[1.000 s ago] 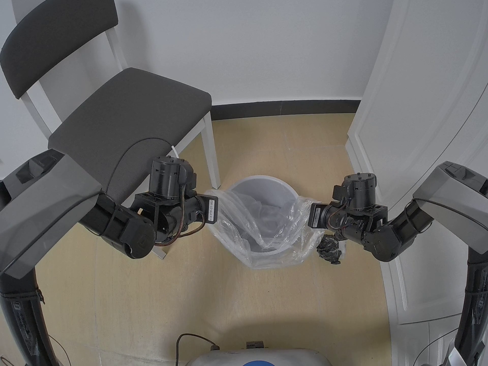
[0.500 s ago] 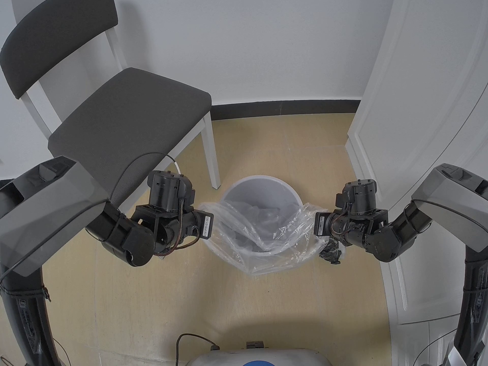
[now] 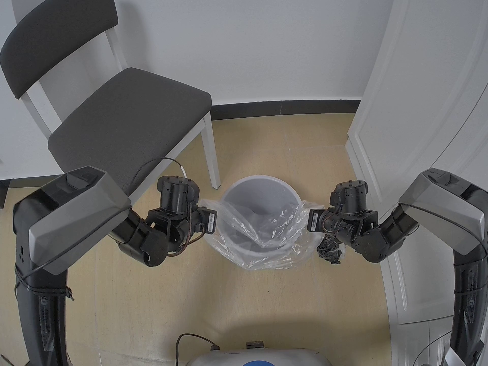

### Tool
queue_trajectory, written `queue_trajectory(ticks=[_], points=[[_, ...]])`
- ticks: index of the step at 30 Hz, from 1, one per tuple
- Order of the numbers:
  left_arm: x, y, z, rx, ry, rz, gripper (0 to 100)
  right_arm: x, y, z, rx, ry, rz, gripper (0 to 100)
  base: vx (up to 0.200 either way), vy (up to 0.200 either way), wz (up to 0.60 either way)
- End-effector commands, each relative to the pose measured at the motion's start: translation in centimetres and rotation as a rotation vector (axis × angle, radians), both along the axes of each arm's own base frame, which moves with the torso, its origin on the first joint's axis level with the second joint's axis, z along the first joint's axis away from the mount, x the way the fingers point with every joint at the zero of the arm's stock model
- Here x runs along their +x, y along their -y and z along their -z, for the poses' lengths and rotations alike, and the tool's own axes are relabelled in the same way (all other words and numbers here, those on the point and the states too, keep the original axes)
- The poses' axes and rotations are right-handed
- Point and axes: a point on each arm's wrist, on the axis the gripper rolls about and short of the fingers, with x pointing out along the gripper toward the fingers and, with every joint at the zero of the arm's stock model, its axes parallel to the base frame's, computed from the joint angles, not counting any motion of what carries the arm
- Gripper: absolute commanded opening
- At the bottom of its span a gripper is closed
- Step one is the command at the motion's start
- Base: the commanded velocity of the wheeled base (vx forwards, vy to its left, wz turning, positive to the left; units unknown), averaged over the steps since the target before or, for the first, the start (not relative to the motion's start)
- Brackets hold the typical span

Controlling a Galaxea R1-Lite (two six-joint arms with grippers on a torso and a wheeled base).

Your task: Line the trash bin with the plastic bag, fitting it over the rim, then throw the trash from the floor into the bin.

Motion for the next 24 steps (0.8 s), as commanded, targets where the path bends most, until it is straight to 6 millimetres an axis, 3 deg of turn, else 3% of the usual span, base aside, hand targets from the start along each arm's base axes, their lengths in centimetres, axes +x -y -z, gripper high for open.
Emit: queue_trajectory(ticks=[1,8,9,13,18,24], points=[[2.9,0.1,2.1,-0.01,0.04,-0.048,0,1.7,-0.6,1.7,0.043,0.04,0.046,0,0.0,0.0,0.0],[3.5,-0.6,1.7,-0.023,0.06,-0.07,0,2.1,-0.8,0.5,0.096,0.072,0.072,0,0.0,0.0,0.0],[3.4,-1.0,1.0,-0.036,0.085,-0.077,0,1.7,-0.8,-0.9,0.109,0.092,0.068,0,0.0,0.0,0.0],[3.1,-1.1,0.2,-0.043,0.097,-0.076,0,1.1,-1.0,-2.2,0.12,0.11,0.059,0,0.0,0.0,0.0],[2.9,-1.0,0.3,-0.048,0.107,-0.071,0,1.2,-1.0,-1.5,0.114,0.098,0.061,0,0.0,0.0,0.0],[1.9,-1.3,1.8,-0.026,0.06,-0.056,0,1.2,-1.0,1.0,0.075,0.039,0.057,0,0.0,0.0,0.0]])
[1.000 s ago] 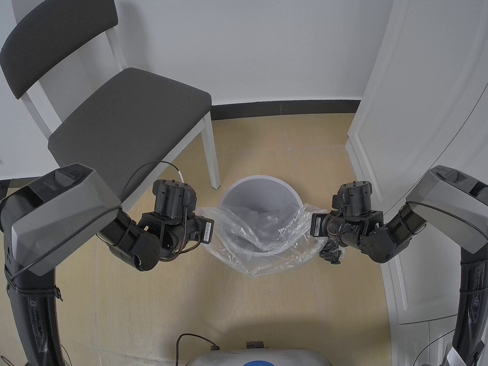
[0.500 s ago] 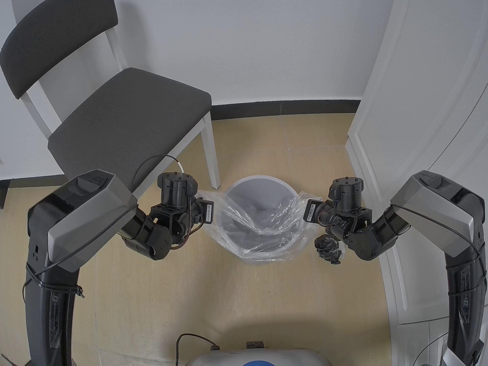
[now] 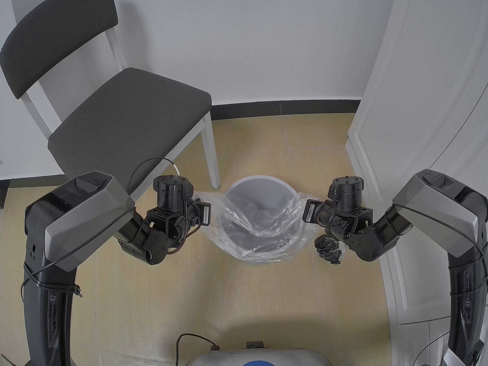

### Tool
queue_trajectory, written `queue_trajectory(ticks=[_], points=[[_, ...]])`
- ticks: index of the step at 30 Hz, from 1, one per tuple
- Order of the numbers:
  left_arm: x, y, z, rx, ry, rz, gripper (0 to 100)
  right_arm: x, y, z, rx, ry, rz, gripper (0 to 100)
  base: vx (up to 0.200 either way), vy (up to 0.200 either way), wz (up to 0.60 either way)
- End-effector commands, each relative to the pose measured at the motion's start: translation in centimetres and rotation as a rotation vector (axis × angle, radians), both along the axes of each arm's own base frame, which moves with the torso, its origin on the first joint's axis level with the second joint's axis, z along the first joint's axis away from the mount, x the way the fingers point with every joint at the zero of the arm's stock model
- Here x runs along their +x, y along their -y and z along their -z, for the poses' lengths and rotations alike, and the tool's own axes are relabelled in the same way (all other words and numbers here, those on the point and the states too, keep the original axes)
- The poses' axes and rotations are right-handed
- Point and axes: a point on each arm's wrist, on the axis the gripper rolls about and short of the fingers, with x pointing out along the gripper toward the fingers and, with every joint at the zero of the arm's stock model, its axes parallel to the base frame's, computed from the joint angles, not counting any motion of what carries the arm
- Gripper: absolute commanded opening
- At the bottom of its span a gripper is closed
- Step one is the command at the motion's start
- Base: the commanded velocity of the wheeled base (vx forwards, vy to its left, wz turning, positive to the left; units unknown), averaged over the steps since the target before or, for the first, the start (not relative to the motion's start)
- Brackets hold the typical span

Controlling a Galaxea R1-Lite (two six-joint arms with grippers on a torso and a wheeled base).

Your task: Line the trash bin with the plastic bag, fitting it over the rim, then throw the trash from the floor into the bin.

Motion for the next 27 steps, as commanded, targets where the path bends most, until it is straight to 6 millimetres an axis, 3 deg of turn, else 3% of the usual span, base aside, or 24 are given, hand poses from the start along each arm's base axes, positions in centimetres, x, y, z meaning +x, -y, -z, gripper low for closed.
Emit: queue_trajectory(ticks=[1,6,27], points=[[-1.0,-0.2,1.0,0.017,-0.044,0.019,0,0.0,0.1,1.8,-0.028,-0.05,-0.006,0,0.0,0.0,0.0],[-2.3,-0.3,1.0,-0.018,-0.057,0.133,0,-0.5,0.8,2.4,-0.091,-0.095,-0.019,0,0.0,0.0,0.0],[-1.0,-1.3,2.4,-0.021,-0.051,0.104,0,-0.8,3.0,5.4,-0.245,-0.159,-0.031,0,0.0,0.0,0.0]])
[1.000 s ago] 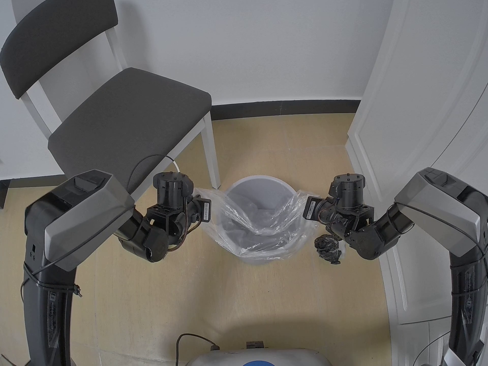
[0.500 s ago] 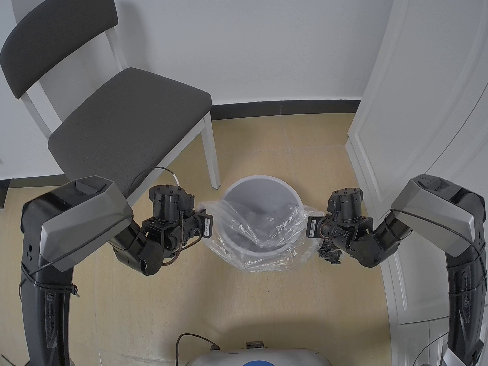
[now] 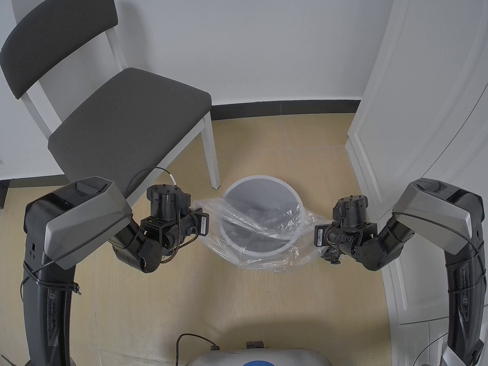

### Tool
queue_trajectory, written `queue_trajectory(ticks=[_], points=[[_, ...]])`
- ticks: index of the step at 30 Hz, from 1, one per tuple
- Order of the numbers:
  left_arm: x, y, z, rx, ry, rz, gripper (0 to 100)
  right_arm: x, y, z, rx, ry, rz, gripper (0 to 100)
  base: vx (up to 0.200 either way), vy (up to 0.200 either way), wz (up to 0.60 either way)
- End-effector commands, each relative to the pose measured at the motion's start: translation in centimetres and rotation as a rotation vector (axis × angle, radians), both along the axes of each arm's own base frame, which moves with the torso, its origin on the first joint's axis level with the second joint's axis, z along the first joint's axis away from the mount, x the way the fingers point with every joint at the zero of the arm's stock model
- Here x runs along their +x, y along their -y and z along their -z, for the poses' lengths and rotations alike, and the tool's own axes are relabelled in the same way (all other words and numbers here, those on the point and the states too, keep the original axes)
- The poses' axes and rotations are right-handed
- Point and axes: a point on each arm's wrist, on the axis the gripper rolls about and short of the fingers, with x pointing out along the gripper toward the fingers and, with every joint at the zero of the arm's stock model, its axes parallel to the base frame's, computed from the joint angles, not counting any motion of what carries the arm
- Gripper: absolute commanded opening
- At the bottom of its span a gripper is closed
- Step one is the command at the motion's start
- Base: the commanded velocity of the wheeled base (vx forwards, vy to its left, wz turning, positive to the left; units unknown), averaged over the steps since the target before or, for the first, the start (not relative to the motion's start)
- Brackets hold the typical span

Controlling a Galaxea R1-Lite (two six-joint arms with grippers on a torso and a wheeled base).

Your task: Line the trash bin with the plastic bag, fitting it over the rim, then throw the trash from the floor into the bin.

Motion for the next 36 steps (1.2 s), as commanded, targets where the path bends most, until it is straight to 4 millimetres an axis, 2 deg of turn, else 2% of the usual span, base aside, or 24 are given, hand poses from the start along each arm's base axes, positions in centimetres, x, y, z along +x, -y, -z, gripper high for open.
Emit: queue_trajectory(ticks=[1,8,23,30,36], points=[[0.0,-0.1,0.9,0.008,-0.019,-0.006,0,0.1,0.2,1.2,-0.01,-0.026,0.004,0,0.0,0.0,0.0],[0.6,0.0,0.6,0.006,0.003,-0.005,0,0.4,0.5,2.2,-0.018,-0.041,0.013,0,0.0,0.0,0.0],[1.4,-0.1,0.6,0.016,0.026,-0.01,0,0.9,1.0,2.9,-0.021,-0.047,0.023,0,0.0,0.0,0.0],[2.1,0.0,0.5,0.02,0.052,-0.048,0,1.0,0.9,2.8,-0.015,-0.03,0.023,0,0.0,0.0,0.0],[2.3,0.0,0.2,0.022,0.065,-0.062,0,0.8,0.3,1.8,0.008,0.032,0.008,0,0.0,0.0,0.0]])
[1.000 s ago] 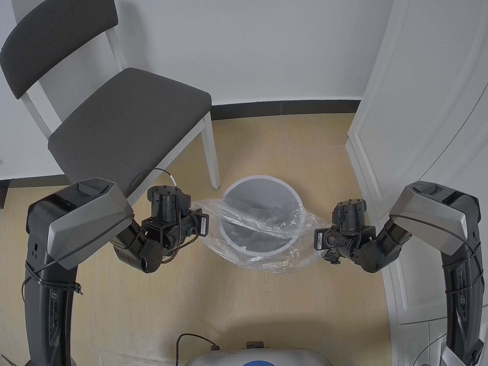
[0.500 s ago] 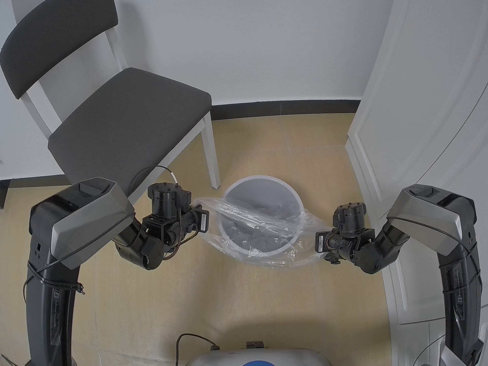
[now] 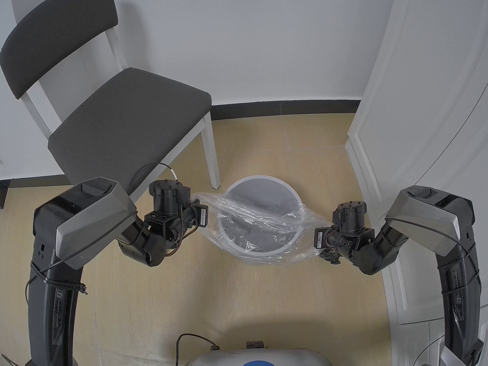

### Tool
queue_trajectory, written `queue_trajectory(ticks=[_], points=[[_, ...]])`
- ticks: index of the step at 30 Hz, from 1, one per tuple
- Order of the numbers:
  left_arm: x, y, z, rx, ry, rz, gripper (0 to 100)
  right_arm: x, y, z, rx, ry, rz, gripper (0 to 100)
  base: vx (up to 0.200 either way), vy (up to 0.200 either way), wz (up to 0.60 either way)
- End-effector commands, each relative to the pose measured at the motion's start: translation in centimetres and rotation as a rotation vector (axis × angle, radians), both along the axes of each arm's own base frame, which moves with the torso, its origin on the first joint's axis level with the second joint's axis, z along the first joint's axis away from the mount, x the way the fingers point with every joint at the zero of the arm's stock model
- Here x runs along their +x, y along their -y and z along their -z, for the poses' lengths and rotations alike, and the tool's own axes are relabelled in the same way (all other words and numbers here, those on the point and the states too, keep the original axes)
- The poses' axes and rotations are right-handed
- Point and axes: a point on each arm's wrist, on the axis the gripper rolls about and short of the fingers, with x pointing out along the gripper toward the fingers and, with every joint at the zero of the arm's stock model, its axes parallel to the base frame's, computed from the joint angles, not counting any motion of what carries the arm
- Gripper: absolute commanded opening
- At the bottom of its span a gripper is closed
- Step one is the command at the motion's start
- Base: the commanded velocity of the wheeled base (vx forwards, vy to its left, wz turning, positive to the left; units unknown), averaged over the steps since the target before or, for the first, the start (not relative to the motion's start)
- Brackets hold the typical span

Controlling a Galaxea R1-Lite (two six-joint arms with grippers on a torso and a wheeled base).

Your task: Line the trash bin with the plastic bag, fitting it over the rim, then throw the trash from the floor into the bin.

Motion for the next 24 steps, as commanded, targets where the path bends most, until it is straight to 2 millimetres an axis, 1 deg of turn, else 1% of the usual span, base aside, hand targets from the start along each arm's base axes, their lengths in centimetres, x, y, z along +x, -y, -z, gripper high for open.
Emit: queue_trajectory(ticks=[1,2,8,9,14,15,20,24], points=[[0.0,0.0,-0.1,0.0,0.003,-0.001,0,-0.3,-0.3,-0.7,0.005,0.013,-0.009,0,0.0,0.0,0.0],[0.0,0.1,0.0,0.0,0.001,0.001,0,-0.3,-0.3,-0.7,0.005,0.013,-0.009,100,0.0,0.0,0.0],[-0.2,0.1,-0.3,-0.002,0.002,0.002,0,-1.2,-0.2,-2.1,0.023,0.013,-0.044,100,0.0,0.0,0.0],[-0.2,0.1,-0.6,-0.004,0.008,0.002,0,-1.8,0.0,-2.6,0.029,-0.001,-0.066,100,0.0,0.0,0.0],[-0.3,0.0,-0.6,0.001,0.004,0.001,0,-2.4,0.8,-3.2,0.028,-0.007,-0.102,100,0.0,0.0,0.0],[-0.3,-0.1,-0.5,0.0,0.003,-0.001,0,-2.8,1.6,-3.5,0.034,-0.016,-0.128,100,0.0,0.0,0.0],[-0.3,-0.1,-0.5,0.0,0.001,-0.001,0,-3.7,3.6,-4.3,0.108,-0.05,-0.229,100,0.0,0.0,0.0],[-0.3,-0.2,-0.4,0.001,-0.002,-0.003,0,-4.5,5.9,-4.9,0.186,-0.078,-0.327,100,0.0,0.0,0.0]])
